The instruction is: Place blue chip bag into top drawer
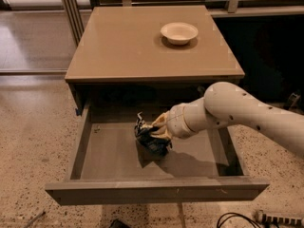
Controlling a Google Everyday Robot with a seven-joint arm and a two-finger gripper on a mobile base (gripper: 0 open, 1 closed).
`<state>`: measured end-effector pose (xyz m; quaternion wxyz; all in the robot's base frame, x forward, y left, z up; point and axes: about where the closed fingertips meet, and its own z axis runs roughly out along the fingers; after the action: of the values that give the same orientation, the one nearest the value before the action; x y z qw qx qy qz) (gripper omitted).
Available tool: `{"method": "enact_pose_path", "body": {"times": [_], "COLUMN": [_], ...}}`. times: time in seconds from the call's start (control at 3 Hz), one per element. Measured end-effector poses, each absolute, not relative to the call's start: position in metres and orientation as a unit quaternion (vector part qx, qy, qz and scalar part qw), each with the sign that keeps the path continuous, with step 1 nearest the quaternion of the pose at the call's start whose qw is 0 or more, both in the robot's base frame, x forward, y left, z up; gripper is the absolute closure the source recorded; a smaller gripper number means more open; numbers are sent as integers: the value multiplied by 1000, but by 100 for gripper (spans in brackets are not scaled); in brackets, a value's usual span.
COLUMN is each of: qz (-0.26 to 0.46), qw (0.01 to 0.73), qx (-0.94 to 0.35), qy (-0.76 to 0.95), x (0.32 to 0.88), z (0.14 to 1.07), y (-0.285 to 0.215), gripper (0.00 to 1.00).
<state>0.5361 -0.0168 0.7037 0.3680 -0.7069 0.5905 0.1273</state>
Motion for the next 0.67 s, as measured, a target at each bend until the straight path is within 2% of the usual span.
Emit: {"method": "enact_pose_path", "body": {"times": [0.33, 0.67], "qz": [167, 172], "qw": [385, 384], "qx": [-682, -680], "qy": [599, 600], "x": [539, 538], "z": [675, 670], "y": [-24, -23], "gripper": [100, 82]}}
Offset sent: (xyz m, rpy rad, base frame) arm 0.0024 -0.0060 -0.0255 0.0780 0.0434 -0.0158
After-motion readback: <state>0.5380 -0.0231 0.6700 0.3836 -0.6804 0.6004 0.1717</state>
